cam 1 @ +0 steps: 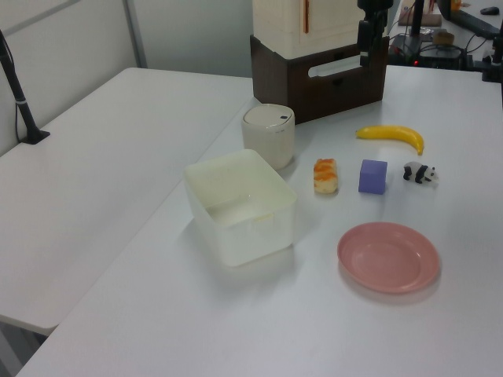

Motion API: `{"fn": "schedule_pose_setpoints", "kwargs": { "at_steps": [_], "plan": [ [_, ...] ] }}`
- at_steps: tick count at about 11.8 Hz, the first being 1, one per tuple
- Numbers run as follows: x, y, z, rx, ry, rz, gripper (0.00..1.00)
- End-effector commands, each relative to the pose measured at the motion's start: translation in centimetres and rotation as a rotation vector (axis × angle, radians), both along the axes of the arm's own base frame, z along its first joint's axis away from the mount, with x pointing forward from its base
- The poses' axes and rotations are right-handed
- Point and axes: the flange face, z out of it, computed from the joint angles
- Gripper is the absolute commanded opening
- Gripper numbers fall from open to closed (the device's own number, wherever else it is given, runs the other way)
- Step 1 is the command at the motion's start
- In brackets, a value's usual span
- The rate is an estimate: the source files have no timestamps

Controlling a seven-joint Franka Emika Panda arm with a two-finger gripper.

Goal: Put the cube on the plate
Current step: 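Move the gripper down over the purple cube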

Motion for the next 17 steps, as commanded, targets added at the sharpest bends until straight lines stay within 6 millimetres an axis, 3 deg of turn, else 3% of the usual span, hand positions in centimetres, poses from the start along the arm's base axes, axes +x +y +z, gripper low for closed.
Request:
{"fn": "schedule_pose_setpoints", "kwargs": {
  "at_steps": [1, 6, 10, 13, 15, 17],
  "plan": [
    [-0.6, 0.3, 0.4, -0.006, 0.017, 0.002, 1.00],
    [-0.4, 1.0, 0.3, -0.002, 0.011, 0.016, 1.00],
    [0.1, 5.8, -0.5, -0.004, 0.023, 0.090, 1.00],
    [-0.9, 9.0, -1.6, -0.004, 0.051, 0.142, 1.00],
    [-3.3, 10.0, -4.0, -0.004, 0.098, 0.168, 1.00],
    [-4.6, 10.1, -9.7, 0.000, 0.091, 0.180, 1.00]
  ]
}}
